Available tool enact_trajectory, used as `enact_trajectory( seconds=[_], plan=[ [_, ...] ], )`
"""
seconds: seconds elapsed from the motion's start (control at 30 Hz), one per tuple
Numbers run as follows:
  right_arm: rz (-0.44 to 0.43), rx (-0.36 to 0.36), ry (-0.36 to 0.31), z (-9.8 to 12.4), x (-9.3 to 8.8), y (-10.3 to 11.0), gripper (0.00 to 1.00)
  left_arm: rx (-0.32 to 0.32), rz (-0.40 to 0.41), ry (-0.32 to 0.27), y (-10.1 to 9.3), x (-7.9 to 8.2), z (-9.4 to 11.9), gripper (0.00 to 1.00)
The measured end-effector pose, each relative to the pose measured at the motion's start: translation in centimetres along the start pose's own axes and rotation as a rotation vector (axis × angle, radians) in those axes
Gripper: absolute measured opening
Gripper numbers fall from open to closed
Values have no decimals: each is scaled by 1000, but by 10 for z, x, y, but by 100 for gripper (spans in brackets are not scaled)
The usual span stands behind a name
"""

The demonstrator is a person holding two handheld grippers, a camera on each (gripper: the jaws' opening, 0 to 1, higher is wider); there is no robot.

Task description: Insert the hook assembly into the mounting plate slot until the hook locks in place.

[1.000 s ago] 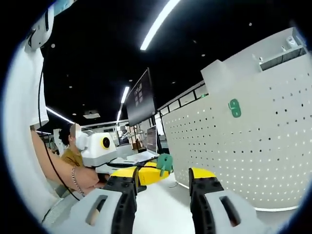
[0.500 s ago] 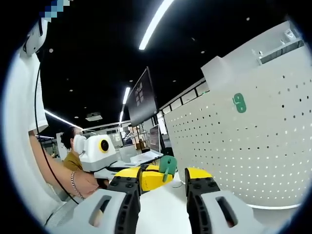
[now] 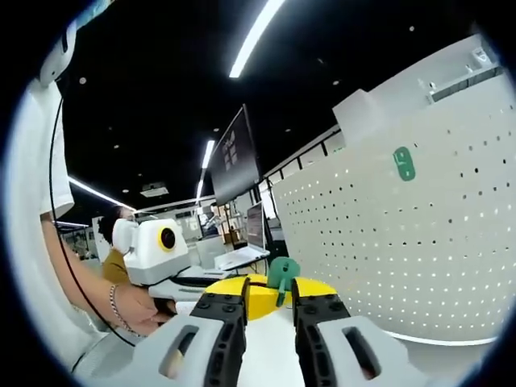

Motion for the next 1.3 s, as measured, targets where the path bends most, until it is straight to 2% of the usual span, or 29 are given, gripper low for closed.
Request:
enact_trajectory(
  seconds=[0.5,0.7,1.07,1.27,1.3],
  plan=[
    [24,-33,4,-2,1,-4,5,16,21,-9,0,-1,0,2],
    [38,-43,23,-2,-2,-5,3,22,20,-12,-1,0,-1,2],
    [38,-55,21,-2,-2,-7,2,31,24,0,-6,0,-2,2],
    [14,-81,23,-4,-3,-7,1,44,15,3,-6,0,-2,2],
    [-21,-101,18,-4,-3,-7,1,47,14,2,-6,1,-2,2]
  ],
)
Point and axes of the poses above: the point that each gripper's makers call its tool centre point, and the gripper's own axes: z roughly backward along the fingers, y roughly to its left, x roughly out of its top, the point moved 7 cm from there along z, roughly backward along the fingers, and after that the axes turned 13 degrees about -y, right-handed, at the moved point
